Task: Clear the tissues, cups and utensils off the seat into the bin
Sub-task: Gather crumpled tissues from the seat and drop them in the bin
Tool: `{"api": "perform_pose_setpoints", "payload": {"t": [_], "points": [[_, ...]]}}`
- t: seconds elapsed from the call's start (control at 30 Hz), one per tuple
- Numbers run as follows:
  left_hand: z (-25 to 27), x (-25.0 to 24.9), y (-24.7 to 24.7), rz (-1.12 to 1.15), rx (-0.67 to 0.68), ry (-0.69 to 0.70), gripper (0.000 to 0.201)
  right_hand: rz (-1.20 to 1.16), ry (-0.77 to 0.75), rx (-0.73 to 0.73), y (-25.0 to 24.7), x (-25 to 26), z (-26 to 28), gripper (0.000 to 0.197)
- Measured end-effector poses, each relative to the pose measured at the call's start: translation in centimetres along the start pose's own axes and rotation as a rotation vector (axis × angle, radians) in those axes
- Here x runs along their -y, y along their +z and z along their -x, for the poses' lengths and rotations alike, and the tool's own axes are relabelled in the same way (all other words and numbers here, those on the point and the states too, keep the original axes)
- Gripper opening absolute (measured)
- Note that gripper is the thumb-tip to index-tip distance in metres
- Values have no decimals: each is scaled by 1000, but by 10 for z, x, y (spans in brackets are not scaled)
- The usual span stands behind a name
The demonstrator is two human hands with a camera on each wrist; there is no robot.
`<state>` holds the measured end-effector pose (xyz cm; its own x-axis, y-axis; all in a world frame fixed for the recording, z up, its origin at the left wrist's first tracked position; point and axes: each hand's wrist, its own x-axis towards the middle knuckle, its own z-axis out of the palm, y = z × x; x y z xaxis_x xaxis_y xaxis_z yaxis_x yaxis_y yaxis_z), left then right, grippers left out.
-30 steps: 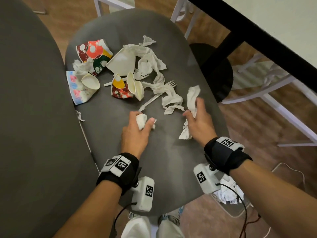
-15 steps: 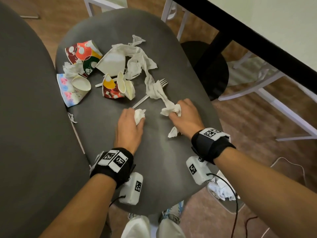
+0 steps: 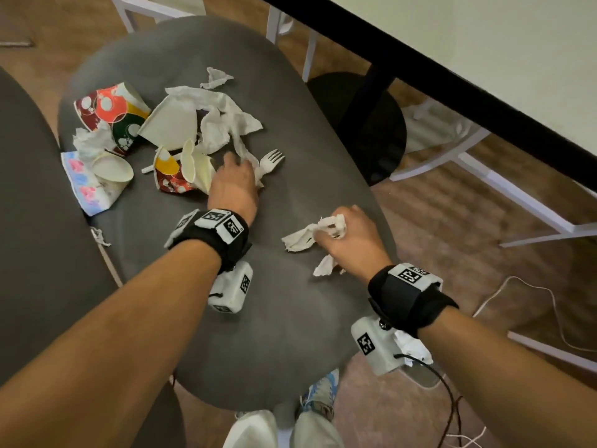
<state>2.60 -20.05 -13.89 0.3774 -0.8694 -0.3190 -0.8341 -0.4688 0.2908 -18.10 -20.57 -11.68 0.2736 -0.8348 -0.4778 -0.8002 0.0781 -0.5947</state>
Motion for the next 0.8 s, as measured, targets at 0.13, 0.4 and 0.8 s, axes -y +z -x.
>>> {"api": "perform_pose_setpoints", "payload": {"t": [0.13,0.4,0.8], "points": [[15,2,-8,151,-184,71,30,20,3,129,2,-9,11,33],[73,-14,-2,516,-12,-96,24,-192,24,173,7,-10,34,34],[118,-2,23,348,26,-67,20,100,-91,169,8,-18,52,26]]}}
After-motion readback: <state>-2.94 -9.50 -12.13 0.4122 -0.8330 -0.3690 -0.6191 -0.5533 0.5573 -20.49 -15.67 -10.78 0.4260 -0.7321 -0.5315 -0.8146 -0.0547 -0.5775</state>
